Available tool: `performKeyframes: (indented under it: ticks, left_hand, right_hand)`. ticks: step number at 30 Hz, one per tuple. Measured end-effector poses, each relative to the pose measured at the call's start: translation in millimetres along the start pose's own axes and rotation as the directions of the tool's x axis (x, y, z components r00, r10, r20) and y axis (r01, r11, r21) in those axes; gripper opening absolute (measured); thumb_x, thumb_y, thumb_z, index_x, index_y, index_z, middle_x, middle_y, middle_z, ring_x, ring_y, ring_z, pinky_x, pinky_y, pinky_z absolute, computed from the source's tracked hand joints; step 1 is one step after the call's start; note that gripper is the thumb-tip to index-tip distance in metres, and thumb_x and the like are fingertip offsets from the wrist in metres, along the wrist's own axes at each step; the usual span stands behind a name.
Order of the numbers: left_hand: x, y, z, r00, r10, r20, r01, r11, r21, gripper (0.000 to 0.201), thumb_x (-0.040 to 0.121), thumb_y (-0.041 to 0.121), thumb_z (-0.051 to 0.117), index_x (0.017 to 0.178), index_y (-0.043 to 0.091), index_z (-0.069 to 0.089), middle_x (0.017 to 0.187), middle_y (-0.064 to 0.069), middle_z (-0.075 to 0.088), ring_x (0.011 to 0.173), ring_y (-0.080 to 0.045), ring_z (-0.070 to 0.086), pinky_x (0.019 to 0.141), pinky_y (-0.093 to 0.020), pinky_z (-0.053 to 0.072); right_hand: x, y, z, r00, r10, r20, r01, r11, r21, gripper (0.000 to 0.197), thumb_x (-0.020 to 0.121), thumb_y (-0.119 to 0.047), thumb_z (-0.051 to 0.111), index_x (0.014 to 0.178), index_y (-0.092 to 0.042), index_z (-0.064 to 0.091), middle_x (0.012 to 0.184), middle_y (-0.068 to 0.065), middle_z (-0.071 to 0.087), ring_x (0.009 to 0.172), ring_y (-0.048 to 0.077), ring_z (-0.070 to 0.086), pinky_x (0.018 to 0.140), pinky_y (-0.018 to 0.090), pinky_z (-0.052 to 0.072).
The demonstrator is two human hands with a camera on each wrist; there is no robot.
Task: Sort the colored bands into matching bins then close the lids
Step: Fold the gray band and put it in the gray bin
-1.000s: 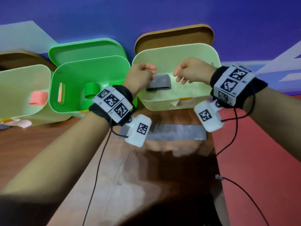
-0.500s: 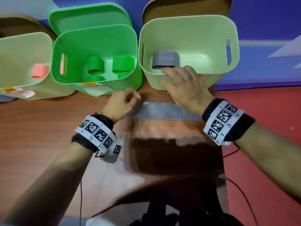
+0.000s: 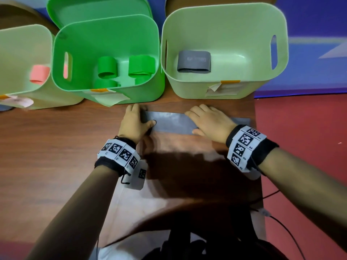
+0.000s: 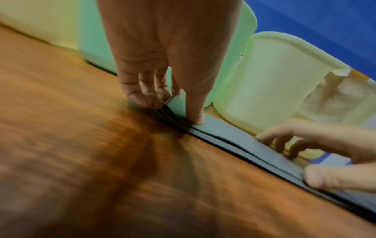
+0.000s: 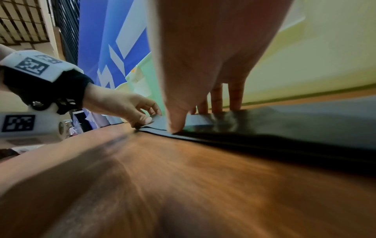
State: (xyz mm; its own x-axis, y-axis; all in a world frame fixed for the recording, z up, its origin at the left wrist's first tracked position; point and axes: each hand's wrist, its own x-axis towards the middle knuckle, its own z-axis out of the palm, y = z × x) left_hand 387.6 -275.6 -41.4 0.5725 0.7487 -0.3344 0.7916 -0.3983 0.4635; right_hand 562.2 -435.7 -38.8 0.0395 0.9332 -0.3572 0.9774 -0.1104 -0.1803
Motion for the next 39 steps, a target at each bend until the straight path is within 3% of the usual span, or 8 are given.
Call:
performKeyframes:
  ticks: [4, 11, 15, 19, 25, 32, 35, 39]
  left_hand:
    - [-1.0, 4.6, -0.7, 0.998, -0.009, -0.059, 0.006, 0.999, -0.050, 0.046, 0.069, 0.011, 0.079, 0.109, 0.004, 0.057, 0.116, -0.018, 0.048, 0.100, -0.031, 0.052, 0.088, -0.034, 0.043]
    - [-8.8, 5.1, -9.2, 0.962, 0.157, -0.223, -0.139, 0.986, 0.095, 0.014, 0.077, 0.000, 0.063, 0.089, 0.003, 0.070, 0.095, -0.019, 0.057, 0.096, -0.035, 0.052, 0.071, -0.034, 0.040]
    - [-18.6, 5.1, -14.0, 0.963, 0.140, -0.229, -0.169, 0.979, -0.113, 0.007, 0.080, -0.003, 0.063, 0.083, 0.004, 0.064, 0.087, -0.009, 0.062, 0.083, -0.024, 0.057, 0.074, -0.023, 0.039]
    - [-31.9, 9.5, -22.2, 0.978, 0.093, -0.186, -0.169, 0.881, -0.442, 0.033, 0.083, -0.005, 0.061, 0.073, 0.025, 0.050, 0.075, 0.009, 0.057, 0.069, 0.005, 0.054, 0.070, -0.013, 0.044]
    - [-60.7, 27.6, -46.4, 0.939, 0.137, -0.314, -0.318, 0.690, -0.651, 0.035, 0.083, -0.011, 0.057, 0.078, 0.024, 0.054, 0.073, 0.015, 0.060, 0.070, 0.010, 0.055, 0.071, -0.009, 0.043]
    - [-88.9, 51.5, -87.4, 0.917, 0.028, -0.399, -0.376, 0.397, -0.837, 0.016, 0.085, 0.005, 0.057, 0.097, 0.017, 0.056, 0.052, 0.017, 0.057, 0.055, 0.006, 0.049, 0.066, -0.016, 0.041]
    - [-105.2, 59.8, -106.1, 0.913, 0.026, -0.407, -0.388, 0.361, -0.848, 0.011, 0.085, 0.010, 0.058, 0.092, 0.019, 0.058, 0.048, 0.017, 0.049, 0.053, 0.004, 0.043, 0.060, -0.016, 0.040]
    - [-129.7, 66.6, -124.5, 0.889, 0.133, -0.438, -0.455, 0.358, -0.815, 0.007, 0.082, 0.012, 0.058, 0.086, 0.018, 0.056, 0.050, 0.016, 0.054, 0.052, 0.003, 0.044, 0.054, -0.017, 0.038]
  right_hand:
    - [-2.1, -4.3, 1.5, 0.998, 0.045, -0.047, -0.042, 0.997, 0.064, 0.058, 0.087, -0.026, 0.061, 0.136, -0.008, 0.037, 0.131, 0.008, 0.042, 0.117, 0.026, 0.041, 0.098, 0.037, 0.036]
    - [-5.9, -15.9, 6.9, 0.954, -0.025, -0.297, 0.026, 1.000, -0.003, 0.075, 0.044, -0.008, 0.088, 0.113, 0.002, 0.062, 0.090, 0.012, 0.062, 0.074, 0.029, 0.061, 0.059, 0.032, 0.053]
    - [-10.4, -21.6, 2.2, 0.965, 0.026, -0.261, -0.009, 0.998, 0.066, 0.062, 0.061, -0.002, 0.078, 0.119, 0.000, 0.057, 0.104, 0.015, 0.059, 0.091, 0.033, 0.058, 0.075, 0.039, 0.050]
    - [-16.0, -23.9, -7.4, 0.966, 0.105, -0.235, -0.050, 0.972, 0.229, 0.033, 0.079, -0.010, 0.065, 0.110, -0.005, 0.054, 0.116, 0.011, 0.051, 0.109, 0.028, 0.048, 0.092, 0.039, 0.041]
    - [-30.2, -29.8, -23.4, 0.917, 0.316, -0.243, -0.121, 0.802, 0.585, 0.023, 0.091, -0.020, 0.057, 0.111, -0.008, 0.054, 0.091, 0.002, 0.054, 0.088, 0.020, 0.051, 0.069, 0.032, 0.035]
    - [-51.4, -57.1, -64.3, 0.792, 0.471, -0.388, 0.016, 0.620, 0.785, 0.014, 0.086, -0.014, 0.062, 0.095, -0.005, 0.068, 0.085, 0.014, 0.065, 0.080, 0.017, 0.054, 0.071, 0.029, 0.041]
    - [-61.9, -68.8, -82.5, 0.798, 0.448, -0.404, 0.104, 0.558, 0.823, 0.023, 0.087, -0.014, 0.058, 0.088, 0.008, 0.062, 0.077, 0.026, 0.056, 0.076, 0.012, 0.044, 0.066, 0.025, 0.033]
    - [-67.6, -83.8, -97.1, 0.832, 0.428, -0.354, 0.143, 0.452, 0.881, 0.032, 0.092, -0.014, 0.053, 0.078, 0.015, 0.054, 0.072, 0.007, 0.038, 0.071, 0.015, 0.034, 0.060, 0.026, 0.025]
